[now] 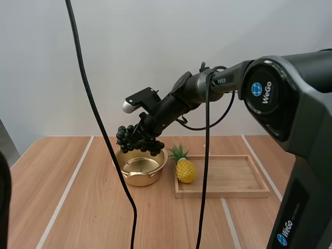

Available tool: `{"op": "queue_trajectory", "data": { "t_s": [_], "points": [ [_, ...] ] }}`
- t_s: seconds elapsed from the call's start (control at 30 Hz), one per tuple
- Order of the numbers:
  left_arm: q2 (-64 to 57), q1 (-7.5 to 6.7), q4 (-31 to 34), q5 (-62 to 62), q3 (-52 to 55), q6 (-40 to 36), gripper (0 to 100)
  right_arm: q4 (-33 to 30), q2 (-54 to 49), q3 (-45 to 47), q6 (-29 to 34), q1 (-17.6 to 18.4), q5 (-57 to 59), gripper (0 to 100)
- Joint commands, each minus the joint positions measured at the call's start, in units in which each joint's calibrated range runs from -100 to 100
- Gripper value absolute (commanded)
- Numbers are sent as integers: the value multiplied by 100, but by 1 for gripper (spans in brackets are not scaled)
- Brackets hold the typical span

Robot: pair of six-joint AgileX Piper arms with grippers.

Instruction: Open the pot, put the grape inside, and close it

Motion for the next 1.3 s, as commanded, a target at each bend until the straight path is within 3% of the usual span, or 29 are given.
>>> {"op": "queue_trajectory", "data": {
  "t_s": [0.0, 1.03, 1.1, 1.23, 1.27],
  "points": [
    [-15, 18, 38, -184, -40, -57, 0, 65, 127, -100, -104, 7, -16, 0],
    [-15, 18, 38, -184, -40, -57, 0, 106, 1152, -116, -104, 7, 332, 0],
    [-15, 18, 38, -184, -40, -57, 0, 111, 1152, -116, -104, 7, 392, 16],
    [-15, 18, 38, -184, -40, -57, 0, 189, 1143, -116, -104, 7, 521, 76],
    [-15, 18, 38, -184, -40, -57, 0, 201, 1126, -116, -104, 7, 560, 85]
  ]
}}
